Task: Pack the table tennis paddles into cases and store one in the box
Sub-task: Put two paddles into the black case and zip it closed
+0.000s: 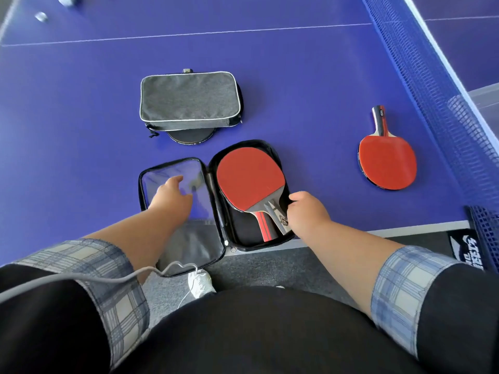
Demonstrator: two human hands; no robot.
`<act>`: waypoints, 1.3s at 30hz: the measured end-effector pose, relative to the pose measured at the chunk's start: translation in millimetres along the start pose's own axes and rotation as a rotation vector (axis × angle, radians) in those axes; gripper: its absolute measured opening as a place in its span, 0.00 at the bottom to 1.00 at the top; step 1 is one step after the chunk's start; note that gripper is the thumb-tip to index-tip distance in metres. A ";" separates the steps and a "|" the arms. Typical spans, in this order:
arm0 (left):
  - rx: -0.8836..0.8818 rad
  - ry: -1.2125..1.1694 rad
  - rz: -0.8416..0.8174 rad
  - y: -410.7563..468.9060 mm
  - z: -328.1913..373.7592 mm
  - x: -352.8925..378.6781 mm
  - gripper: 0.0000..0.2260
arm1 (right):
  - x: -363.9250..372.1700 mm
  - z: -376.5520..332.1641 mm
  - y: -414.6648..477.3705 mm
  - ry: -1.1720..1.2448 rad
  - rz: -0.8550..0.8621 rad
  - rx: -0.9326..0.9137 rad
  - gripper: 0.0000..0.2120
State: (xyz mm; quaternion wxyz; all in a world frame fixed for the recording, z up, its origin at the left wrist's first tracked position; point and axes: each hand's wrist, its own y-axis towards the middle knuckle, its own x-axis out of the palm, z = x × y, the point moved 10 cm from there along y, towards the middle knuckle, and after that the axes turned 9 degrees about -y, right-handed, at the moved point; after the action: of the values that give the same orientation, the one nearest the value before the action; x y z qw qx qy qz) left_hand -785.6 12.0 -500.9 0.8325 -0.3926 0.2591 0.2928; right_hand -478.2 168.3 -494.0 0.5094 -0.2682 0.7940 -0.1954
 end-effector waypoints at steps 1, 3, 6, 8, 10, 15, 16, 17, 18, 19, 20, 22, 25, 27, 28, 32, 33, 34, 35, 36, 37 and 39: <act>-0.016 0.009 0.014 -3.1 -8.8 -6.5 0.27 | -2.6 -1.7 1.5 -0.017 0.011 -0.005 0.23; -0.047 0.024 0.044 -8.9 -23.8 -18.0 0.27 | -4.5 -5.6 3.3 -0.065 0.009 -0.022 0.22; -0.106 0.030 0.081 -13.3 -48.3 -30.6 0.27 | -9.1 -12.6 0.7 -0.062 0.101 -0.046 0.19; -0.164 0.007 0.077 -13.0 -65.9 -34.3 0.26 | -10.4 -34.2 -6.6 -0.086 0.231 -0.164 0.17; -0.201 -0.029 0.077 -11.6 -77.3 -37.1 0.22 | 2.4 -69.2 -19.7 -0.176 0.313 -0.339 0.15; -0.277 -0.032 0.122 -11.2 -99.3 -49.8 0.25 | 86.9 -154.1 -58.7 -0.378 0.154 -0.678 0.20; -0.285 -0.058 0.109 -10.2 -104.6 -51.1 0.27 | 108.1 -165.8 -65.7 -0.423 0.087 -0.720 0.24; -0.282 -0.096 0.076 -8.1 -109.1 -49.7 0.28 | 130.2 -174.8 -71.7 -0.471 0.010 -0.743 0.29; -0.272 -0.139 0.030 -5.7 -112.7 -46.5 0.28 | 151.7 -180.3 -76.9 -0.519 -0.074 -0.745 0.33; -0.271 -0.187 -0.017 -4.0 -116.0 -42.9 0.28 | 171.6 -183.8 -81.3 -0.563 -0.155 -0.733 0.38; -0.287 -0.257 -0.051 -2.5 -119.5 -39.8 0.27 | 188.0 -186.5 -85.1 -0.594 -0.219 -0.712 0.42; -0.354 -0.453 -0.110 1.2 -124.3 -34.5 0.18 | 207.9 -193.3 -91.8 -0.598 -0.288 -0.656 0.47; -0.371 -0.609 -0.219 5.9 -114.8 -32.7 0.10 | 213.9 -206.5 -101.3 -0.490 -0.320 -0.572 0.47; -0.317 -0.643 -0.257 9.9 -102.3 -35.8 0.08 | 206.0 -213.4 -106.8 -0.407 -0.295 -0.535 0.43; -0.289 -0.666 -0.281 9.8 -93.3 -36.7 0.08 | 199.1 -215.9 -108.9 -0.373 -0.269 -0.521 0.41; -0.165 -0.710 -0.454 -7.1 -37.6 -32.3 0.18 | 157.7 -218.5 -122.7 -0.262 -0.162 -0.503 0.37; -0.114 -0.702 -0.504 -13.5 -21.1 -29.6 0.22 | 144.0 -216.3 -126.5 -0.223 -0.127 -0.500 0.36; -0.064 -0.693 -0.546 -19.8 -5.0 -26.8 0.25 | 129.4 -212.2 -130.4 -0.196 -0.083 -0.488 0.35; -0.015 -0.686 -0.579 -26.0 9.8 -23.6 0.26 | 115.1 -205.5 -132.9 -0.195 -0.030 -0.457 0.33; 0.029 -0.678 -0.604 -32.0 23.3 -20.4 0.25 | 100.8 -196.6 -133.7 -0.211 0.031 -0.411 0.31; 0.071 -0.662 -0.621 -36.9 35.4 -16.9 0.22 | 85.8 -186.2 -133.1 -0.228 0.097 -0.357 0.27; 0.154 -0.602 -0.645 -44.3 55.8 -7.3 0.19 | 54.2 -163.2 -129.9 -0.238 0.229 -0.249 0.13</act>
State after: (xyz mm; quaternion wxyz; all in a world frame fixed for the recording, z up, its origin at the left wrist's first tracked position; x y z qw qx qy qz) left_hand -748.9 31.8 -442.7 0.9463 -0.2876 -0.1092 0.0995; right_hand -616.2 39.2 -390.4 0.5814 -0.2582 0.7716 -0.0037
